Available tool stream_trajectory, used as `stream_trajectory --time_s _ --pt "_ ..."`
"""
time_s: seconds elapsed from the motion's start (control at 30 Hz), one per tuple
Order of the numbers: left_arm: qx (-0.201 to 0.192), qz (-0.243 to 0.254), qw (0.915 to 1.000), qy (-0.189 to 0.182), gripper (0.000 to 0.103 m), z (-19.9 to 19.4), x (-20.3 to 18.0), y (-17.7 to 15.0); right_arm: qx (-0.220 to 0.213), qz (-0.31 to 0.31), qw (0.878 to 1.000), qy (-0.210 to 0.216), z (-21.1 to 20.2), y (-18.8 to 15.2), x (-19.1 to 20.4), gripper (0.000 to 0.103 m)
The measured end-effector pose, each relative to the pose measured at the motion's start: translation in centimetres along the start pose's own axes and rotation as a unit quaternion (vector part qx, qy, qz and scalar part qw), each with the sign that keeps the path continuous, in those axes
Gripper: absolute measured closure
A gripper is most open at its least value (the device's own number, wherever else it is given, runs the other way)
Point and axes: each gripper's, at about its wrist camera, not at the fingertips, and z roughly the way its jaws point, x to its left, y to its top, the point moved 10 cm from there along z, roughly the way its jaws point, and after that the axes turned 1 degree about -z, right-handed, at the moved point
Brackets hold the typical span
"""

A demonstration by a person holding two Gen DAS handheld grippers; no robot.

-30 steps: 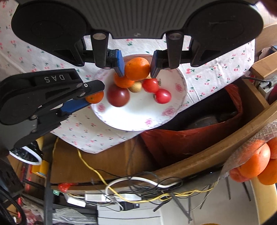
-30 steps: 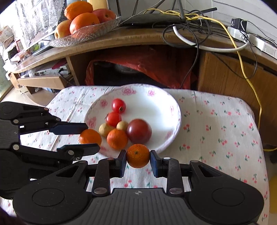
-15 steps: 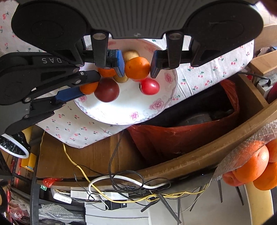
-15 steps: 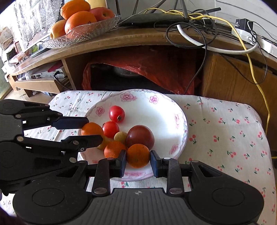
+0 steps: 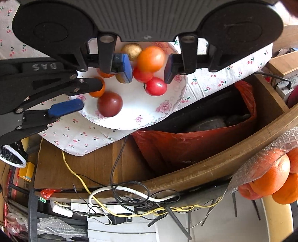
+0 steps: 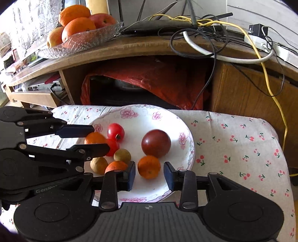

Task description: Organize fruits

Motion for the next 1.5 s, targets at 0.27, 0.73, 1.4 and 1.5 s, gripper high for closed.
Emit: stream_trajectory --time_s 0.27,0.73,1.4,1.5 --pt "-0.006 -0.011 0.9999 0.009 0.049 -0.6 0.5 0.2 -0.013 0.007 1.0 -0.004 -0.6 0.5 -0.4 0.062" --pt "-0.006 -0.052 0.9968 0.06 0.015 -4.7 0.4 -1.3 -0.007 0.025 0.999 -0.027 -4.6 -0.5 0.0 0.061" --pt "-0.023 -0.051 0.9944 0.09 0.006 -12.0 -2.4 -4.1 -0.023 0.075 0.996 -0.038 -11.8 -5.0 3.0 0.055" --pt "-0.025 -0.053 0.9943 0.089 0.006 -12.8 -2.8 -4.5 -0.026 0.08 0.996 -0.04 -12.5 -5.5 3.2 0.055"
